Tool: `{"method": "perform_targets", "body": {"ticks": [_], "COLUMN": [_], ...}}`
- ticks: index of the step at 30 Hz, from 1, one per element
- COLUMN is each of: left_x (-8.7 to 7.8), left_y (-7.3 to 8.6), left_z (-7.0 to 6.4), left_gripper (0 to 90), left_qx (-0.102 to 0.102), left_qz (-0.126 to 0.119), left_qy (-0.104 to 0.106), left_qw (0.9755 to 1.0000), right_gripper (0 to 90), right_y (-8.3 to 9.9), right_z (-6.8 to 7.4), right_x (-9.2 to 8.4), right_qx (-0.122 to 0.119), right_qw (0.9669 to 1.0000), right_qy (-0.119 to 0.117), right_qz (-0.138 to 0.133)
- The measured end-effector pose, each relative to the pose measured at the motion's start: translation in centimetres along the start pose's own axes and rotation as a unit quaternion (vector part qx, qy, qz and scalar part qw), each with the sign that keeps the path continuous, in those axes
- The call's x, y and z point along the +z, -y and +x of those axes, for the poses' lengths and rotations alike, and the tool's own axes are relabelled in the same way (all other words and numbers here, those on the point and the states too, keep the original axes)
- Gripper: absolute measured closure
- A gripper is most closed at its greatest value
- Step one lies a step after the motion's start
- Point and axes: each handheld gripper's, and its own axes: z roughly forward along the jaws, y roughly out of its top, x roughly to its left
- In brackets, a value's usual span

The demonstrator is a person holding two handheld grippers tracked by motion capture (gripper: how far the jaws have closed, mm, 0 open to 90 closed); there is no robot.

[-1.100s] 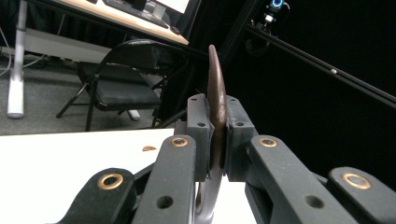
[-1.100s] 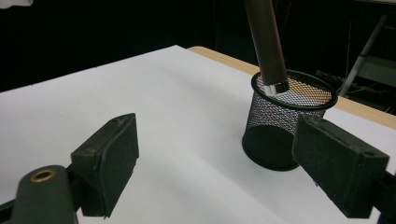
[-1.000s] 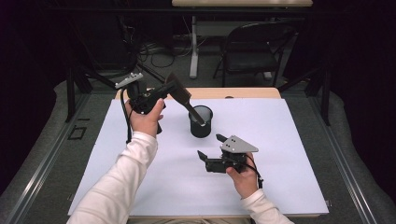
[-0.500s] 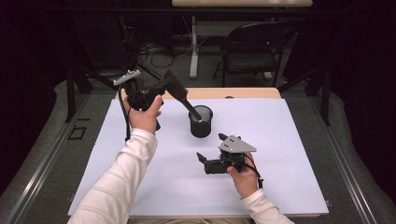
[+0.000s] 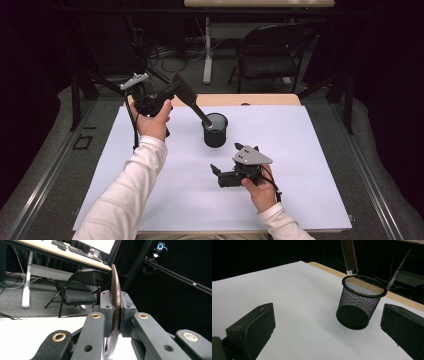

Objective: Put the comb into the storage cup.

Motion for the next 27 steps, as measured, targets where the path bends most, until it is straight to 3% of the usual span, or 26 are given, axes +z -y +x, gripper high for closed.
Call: {"method": "perform_targets", "body": {"ticks": [27], "left_x": [3.4], "left_y": [1.5], "left_z": [0.7], "left_gripper": [84.5], "left_qx": [-0.005], "left_qz": [0.008], "left_qy": [-0.031], "left_qw": [0.9995], "right_gripper": [0.0], "right_y": [0.1], "right_z": [-0.2], "right_x": [0.0], "right_qx": [0.0], "right_qw": [1.0], "right_qy": [0.003], "right_qz": [0.005]}}
